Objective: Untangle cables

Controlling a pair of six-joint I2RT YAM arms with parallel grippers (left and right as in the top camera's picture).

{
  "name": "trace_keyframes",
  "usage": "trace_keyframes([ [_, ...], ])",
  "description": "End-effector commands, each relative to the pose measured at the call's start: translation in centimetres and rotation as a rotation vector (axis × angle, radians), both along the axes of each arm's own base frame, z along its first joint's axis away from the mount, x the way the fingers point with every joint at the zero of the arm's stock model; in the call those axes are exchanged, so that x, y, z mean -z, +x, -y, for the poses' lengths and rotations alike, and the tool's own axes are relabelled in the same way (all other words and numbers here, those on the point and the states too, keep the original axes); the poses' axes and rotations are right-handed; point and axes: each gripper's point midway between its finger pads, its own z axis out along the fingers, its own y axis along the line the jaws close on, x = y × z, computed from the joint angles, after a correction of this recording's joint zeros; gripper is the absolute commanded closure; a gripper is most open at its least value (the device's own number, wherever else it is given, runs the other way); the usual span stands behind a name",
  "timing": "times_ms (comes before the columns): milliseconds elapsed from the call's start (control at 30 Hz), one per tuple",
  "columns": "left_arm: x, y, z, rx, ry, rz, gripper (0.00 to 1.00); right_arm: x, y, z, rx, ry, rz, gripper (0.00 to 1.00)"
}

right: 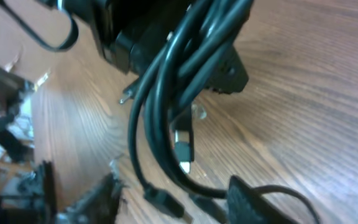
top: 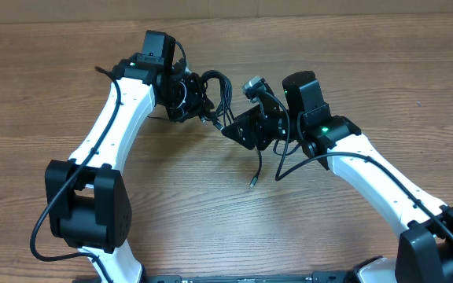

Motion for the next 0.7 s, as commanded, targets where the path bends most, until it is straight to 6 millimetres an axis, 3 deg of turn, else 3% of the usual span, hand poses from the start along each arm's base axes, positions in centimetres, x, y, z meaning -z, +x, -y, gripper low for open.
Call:
trace_keyframes([
  [0,-2.64,0.09,0.86,0.034,-0.042,0.065,0.96,-0.17,0.42,-0.14,0.007,0.001,0.003,0.54],
  [667,-2.71,0.01,1.46,-0.051,-0.068,-0.004,0.96,-0.21,0.92,-0.48,0.022,0.016,0.005,0.57],
])
